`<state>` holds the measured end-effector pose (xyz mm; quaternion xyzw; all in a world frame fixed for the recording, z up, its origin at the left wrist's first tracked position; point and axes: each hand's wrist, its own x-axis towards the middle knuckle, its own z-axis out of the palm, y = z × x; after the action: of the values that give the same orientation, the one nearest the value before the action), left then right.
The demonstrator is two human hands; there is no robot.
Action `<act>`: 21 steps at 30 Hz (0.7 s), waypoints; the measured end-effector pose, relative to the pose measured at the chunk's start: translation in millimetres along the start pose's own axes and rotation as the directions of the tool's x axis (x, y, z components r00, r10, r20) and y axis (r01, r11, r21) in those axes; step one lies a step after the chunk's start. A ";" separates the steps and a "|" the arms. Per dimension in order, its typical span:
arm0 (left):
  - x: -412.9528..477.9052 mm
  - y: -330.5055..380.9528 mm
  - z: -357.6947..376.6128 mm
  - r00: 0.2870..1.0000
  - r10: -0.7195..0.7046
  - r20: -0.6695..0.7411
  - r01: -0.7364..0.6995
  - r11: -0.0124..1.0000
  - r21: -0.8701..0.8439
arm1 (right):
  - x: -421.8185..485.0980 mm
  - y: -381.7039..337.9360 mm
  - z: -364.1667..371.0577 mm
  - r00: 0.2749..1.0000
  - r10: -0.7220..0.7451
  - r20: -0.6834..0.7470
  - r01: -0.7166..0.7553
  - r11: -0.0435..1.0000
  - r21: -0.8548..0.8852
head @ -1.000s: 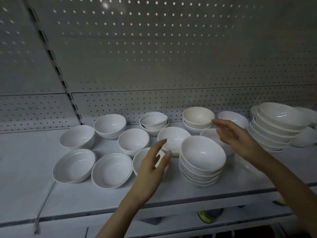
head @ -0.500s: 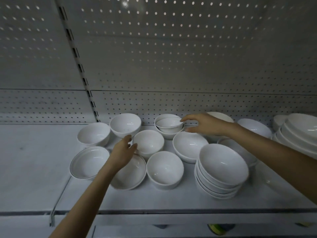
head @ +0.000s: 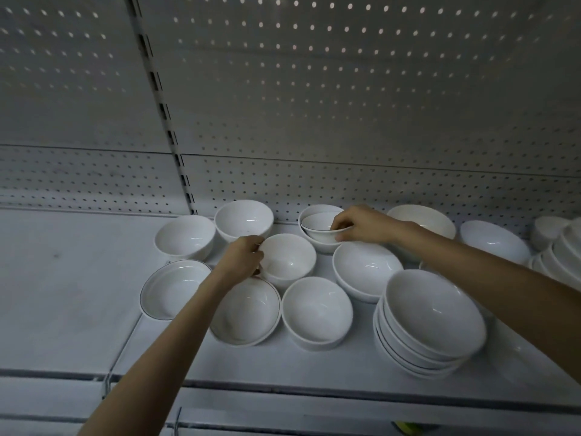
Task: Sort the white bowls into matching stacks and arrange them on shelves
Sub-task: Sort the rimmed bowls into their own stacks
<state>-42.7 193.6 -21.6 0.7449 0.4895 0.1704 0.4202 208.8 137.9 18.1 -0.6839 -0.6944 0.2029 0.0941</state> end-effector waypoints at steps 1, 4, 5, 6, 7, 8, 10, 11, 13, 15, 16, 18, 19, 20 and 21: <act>-0.2 -0.2 -0.3 1.000 0.006 0.005 -0.006 1.000 0.001 | 0.7 0.6 0.9 1.000 0.002 -0.008 -0.002 1.000 -0.004; -1.8 -3.8 -0.9 0.999 0.043 0.020 -0.044 0.998 0.045 | 1.7 2.7 4.1 0.999 0.015 -0.029 -0.016 1.000 -0.013; -2.8 -5.0 -1.7 0.998 0.055 0.020 -0.056 0.996 0.066 | 1.5 3.0 5.1 0.999 0.018 -0.035 -0.018 1.000 -0.012; -4.1 -5.8 -2.6 0.998 0.061 0.025 -0.063 0.996 0.069 | 1.1 3.5 6.0 0.999 0.021 -0.039 -0.022 1.000 -0.010; -5.0 -6.2 -3.6 0.997 0.064 0.032 -0.066 0.996 0.062 | 0.4 4.1 6.2 0.999 0.024 -0.047 -0.025 1.000 -0.010; -5.8 -6.1 -4.9 0.997 0.063 0.039 -0.065 0.996 0.061 | -0.8 4.6 5.7 0.998 0.033 -0.060 -0.033 0.999 -0.010; -8.5 -5.8 -7.8 0.997 0.059 0.055 -0.064 0.994 0.086 | -2.1 6.2 3.9 0.993 0.058 -0.104 -0.057 0.998 0.010; -9.9 -6.9 -9.2 0.997 0.058 0.059 -0.064 0.992 0.107 | -2.2 7.0 3.2 0.990 0.062 -0.124 -0.060 0.998 0.019; -16.9 -10.7 -12.8 0.997 0.066 0.030 -0.069 0.987 0.142 | -2.7 6.6 1.6 0.987 0.053 -0.153 -0.051 0.999 0.018; -34.4 -16.2 -14.6 0.992 0.096 -0.084 -0.085 0.989 0.118 | -3.9 3.7 -1.7 0.981 0.055 -0.187 -0.046 0.997 0.056; -48.9 -18.2 -13.2 0.978 0.114 -0.176 -0.102 0.992 0.077 | -5.5 1.4 -4.4 0.975 0.063 -0.212 -0.046 0.995 0.086; -85.7 -22.1 -3.9 0.911 0.117 -0.396 -0.158 0.985 -0.072 | -10.3 -4.3 -11.2 0.958 0.081 -0.275 -0.048 0.991 0.127; -103.7 -24.3 4.2 0.867 0.095 -0.490 -0.198 0.967 -0.163 | -12.9 -6.5 -14.9 0.946 0.089 -0.311 -0.049 0.990 0.132; -118.6 -27.3 13.9 0.827 0.065 -0.558 -0.233 0.944 -0.235 | -16.2 -8.7 -18.4 0.934 0.089 -0.345 -0.047 0.991 0.128; -130.6 -30.6 24.2 0.798 0.023 -0.602 -0.250 0.922 -0.295 | -20.2 -11.6 -22.0 0.922 0.080 -0.378 -0.038 0.993 0.115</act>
<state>-105.0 73.7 -39.6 0.5993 0.4996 0.5093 0.3632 208.2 121.5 45.6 -0.7250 -0.6301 0.1049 0.2576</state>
